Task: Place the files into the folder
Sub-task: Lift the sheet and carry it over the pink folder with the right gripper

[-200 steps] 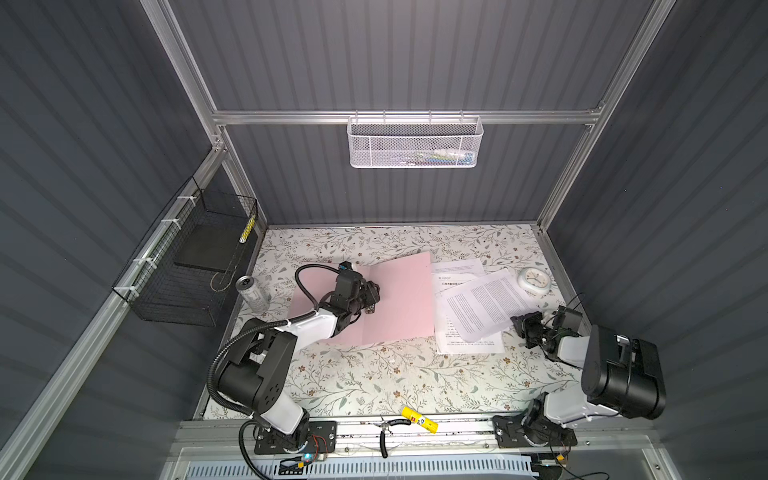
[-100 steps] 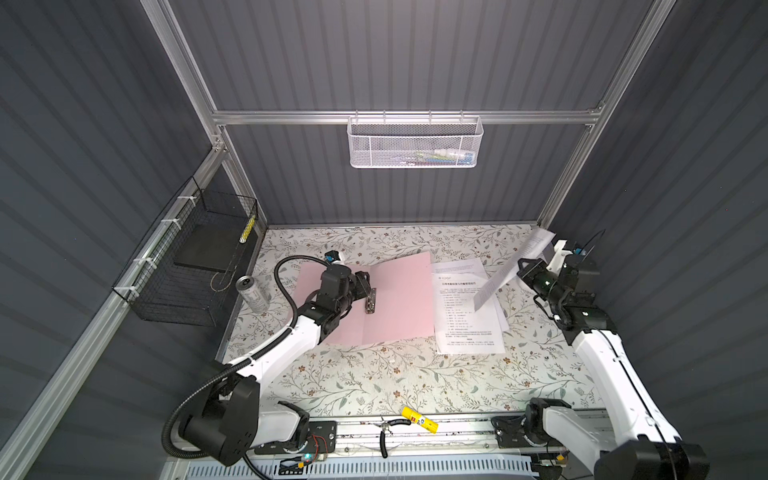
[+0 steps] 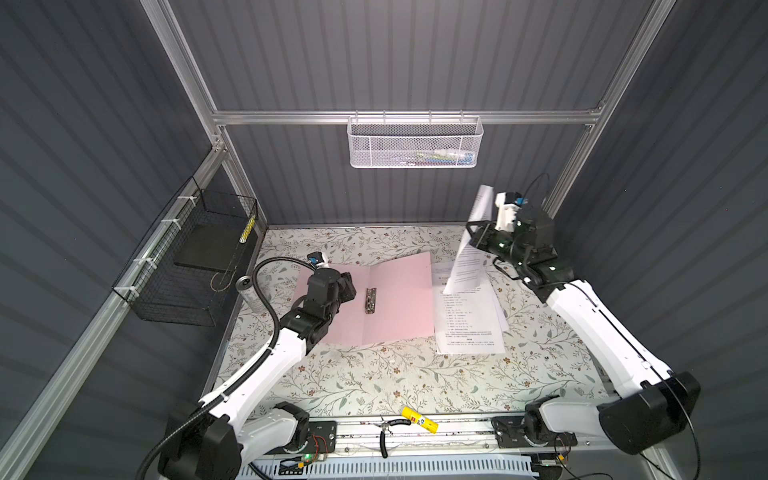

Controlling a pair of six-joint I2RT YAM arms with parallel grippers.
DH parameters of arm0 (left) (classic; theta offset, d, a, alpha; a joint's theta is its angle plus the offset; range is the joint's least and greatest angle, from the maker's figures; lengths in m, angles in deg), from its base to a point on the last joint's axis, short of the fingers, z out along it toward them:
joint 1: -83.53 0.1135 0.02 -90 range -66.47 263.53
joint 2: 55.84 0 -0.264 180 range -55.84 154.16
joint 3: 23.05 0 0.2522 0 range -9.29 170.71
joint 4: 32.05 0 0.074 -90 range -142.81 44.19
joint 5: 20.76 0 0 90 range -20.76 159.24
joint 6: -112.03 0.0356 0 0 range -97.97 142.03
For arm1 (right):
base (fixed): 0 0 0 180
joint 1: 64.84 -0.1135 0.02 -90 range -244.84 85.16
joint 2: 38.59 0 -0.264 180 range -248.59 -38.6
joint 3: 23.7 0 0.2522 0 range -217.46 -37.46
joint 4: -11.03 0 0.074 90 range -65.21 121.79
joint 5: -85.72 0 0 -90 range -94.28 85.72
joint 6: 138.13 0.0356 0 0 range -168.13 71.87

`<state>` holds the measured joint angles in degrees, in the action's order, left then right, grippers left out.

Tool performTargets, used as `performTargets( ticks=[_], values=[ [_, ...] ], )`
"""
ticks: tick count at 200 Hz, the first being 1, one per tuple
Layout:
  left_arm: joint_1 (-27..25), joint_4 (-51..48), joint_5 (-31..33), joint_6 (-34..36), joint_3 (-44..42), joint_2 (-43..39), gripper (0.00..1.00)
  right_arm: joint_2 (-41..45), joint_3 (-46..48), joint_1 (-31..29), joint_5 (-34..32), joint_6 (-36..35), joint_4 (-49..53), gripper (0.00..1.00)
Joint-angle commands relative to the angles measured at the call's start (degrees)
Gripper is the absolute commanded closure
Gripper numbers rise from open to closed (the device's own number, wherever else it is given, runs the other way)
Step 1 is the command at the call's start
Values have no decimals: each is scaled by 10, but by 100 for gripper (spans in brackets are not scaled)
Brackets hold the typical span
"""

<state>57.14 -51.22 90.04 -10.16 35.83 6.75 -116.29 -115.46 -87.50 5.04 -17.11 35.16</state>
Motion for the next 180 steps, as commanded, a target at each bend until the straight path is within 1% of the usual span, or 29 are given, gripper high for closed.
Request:
performTargets(
  ticks=[1,13,21,36,51,60,65,94,113,138,162,180],
  values=[
    [4,-35,61,27,-18,-41,41,-22,-70,-71,-12,-63,-25,100],
    [4,-34,66,25,-31,-68,41,-41,-98,-99,0,-74,-36,100],
    [4,-30,60,30,-40,-84,40,-58,-118,-113,15,-59,-37,100],
    [4,-32,56,32,-45,-102,39,-88,-148,-115,66,-20,-33,100],
    [4,-35,43,40,-44,-105,37,-118,-158,-119,93,1,-51,100],
    [4,-40,36,41,-41,-102,37,-131,-152,-119,94,17,-73,100],
    [4,-41,33,42,-40,-100,37,-139,-148,-119,115,22,-83,100],
    [5,-42,19,51,-33,-93,37,-193,-122,-118,124,53,-128,100],
    [6,-47,20,62,-26,-96,37,-247,-136,-117,121,60,-109,100],
    [9,-53,15,76,-20,-103,37,-310,-146,-118,121,68,-111,100],
    [10,-52,-5,75,-23,-102,37,-376,-181,-118,142,65,-89,100],
    [12,-49,-21,73,-27,-96,36,-400,-183,-117,144,56,-85,100]
  ],
)
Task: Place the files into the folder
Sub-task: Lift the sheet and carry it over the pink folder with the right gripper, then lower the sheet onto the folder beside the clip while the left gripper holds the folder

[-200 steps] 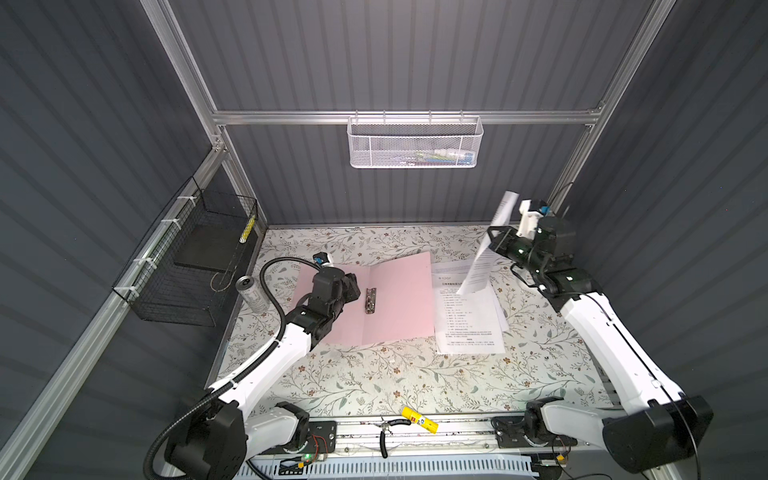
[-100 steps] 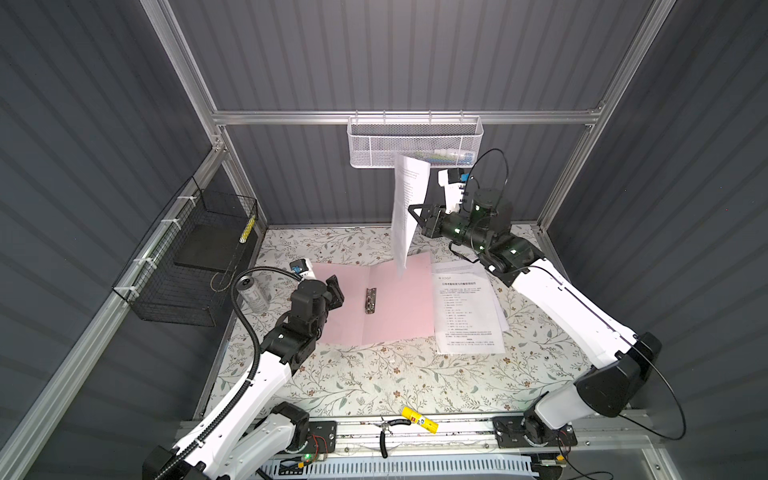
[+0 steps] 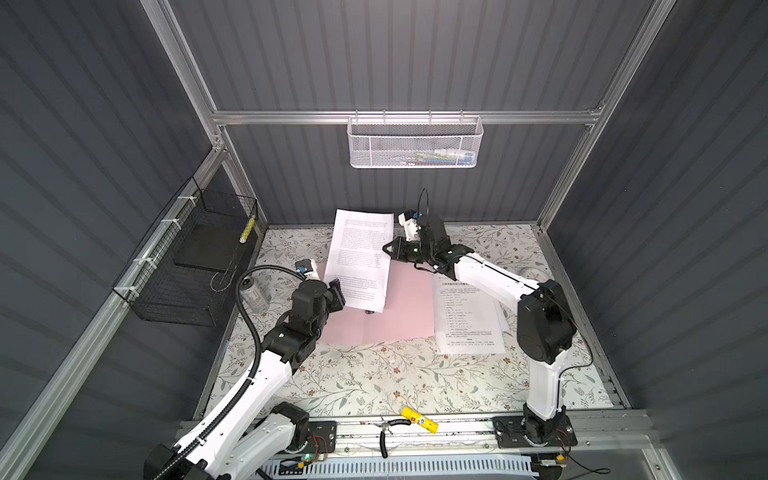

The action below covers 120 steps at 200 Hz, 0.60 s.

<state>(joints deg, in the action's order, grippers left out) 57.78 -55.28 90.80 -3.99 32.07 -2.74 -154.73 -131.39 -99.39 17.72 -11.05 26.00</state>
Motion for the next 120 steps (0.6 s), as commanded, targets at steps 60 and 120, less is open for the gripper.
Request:
performTargets(
  ticks=[60,120],
  values=[
    [13,46,-128,-25,-2,60,37,-21,0,3,10,-43,36,100],
    [31,56,-166,-40,-6,80,37,-41,2,-3,53,-33,15,100]
  ],
)
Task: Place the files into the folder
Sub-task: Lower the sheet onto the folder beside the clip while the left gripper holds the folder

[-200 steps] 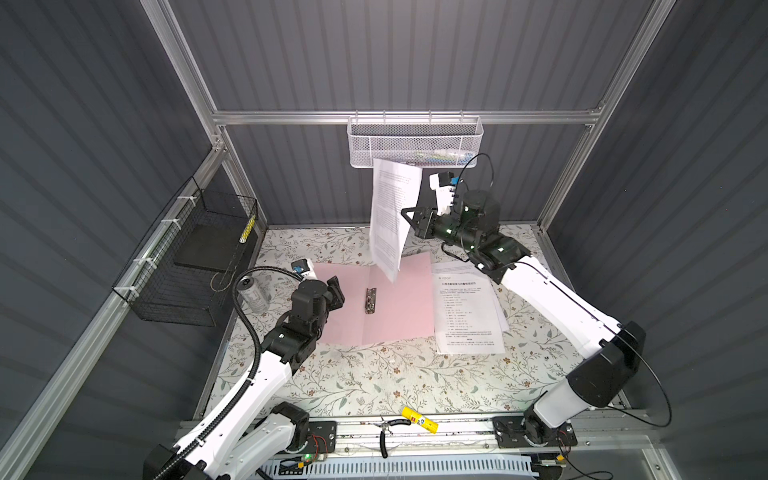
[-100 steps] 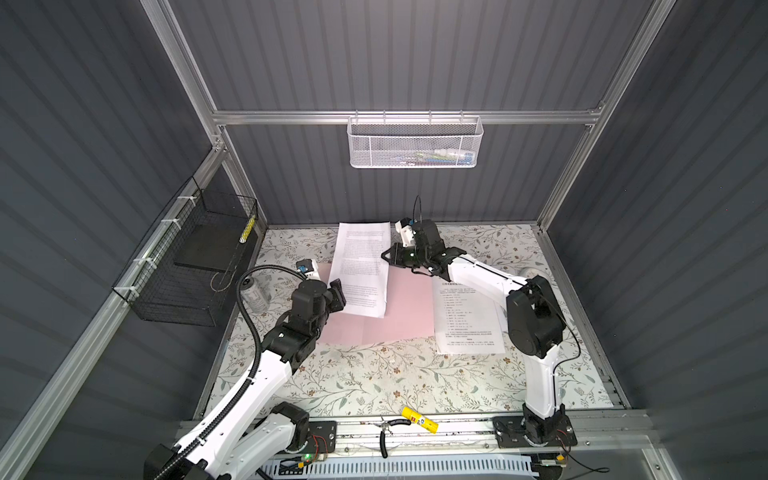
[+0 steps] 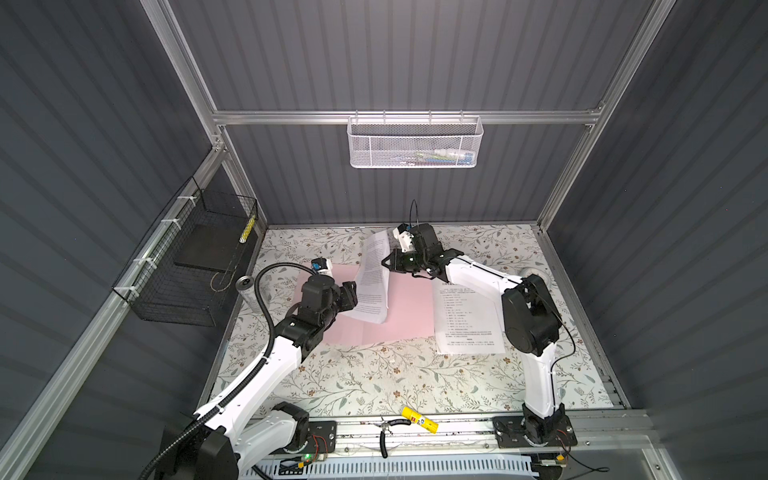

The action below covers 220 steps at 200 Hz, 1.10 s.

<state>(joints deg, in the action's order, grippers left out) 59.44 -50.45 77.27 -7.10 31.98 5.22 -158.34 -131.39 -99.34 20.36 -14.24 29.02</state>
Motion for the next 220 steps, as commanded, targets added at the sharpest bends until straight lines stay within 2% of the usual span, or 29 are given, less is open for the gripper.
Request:
performTargets(
  ticks=[1,69,141,220],
  values=[
    [15,7,-32,-9,-5,1,37,-5,1,-4,27,-1,-15,100],
    [71,2,-106,-12,0,10,36,-45,-26,-18,42,19,-31,100],
    [78,-3,-107,-11,-2,13,37,-84,-42,-25,46,75,-88,100],
    [79,-12,-98,-5,-4,11,37,-151,-109,-38,68,91,-91,100]
  ],
)
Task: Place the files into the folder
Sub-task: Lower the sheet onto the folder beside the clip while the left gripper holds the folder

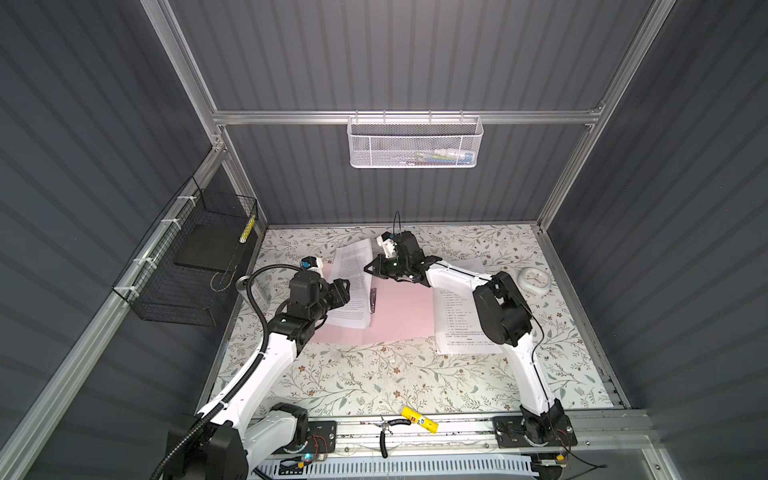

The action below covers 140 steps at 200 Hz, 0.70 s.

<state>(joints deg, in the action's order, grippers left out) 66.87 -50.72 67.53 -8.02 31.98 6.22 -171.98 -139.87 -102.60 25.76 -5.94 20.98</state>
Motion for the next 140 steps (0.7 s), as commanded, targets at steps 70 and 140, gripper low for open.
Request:
performTargets(
  ticks=[70,140],
  values=[
    [5,-12,3,4,-6,3,37,-55,-71,-14,26,8,-5,100],
    [5,-16,5,6,-4,5,37,-88,-105,-25,38,29,-10,100]
  ],
)
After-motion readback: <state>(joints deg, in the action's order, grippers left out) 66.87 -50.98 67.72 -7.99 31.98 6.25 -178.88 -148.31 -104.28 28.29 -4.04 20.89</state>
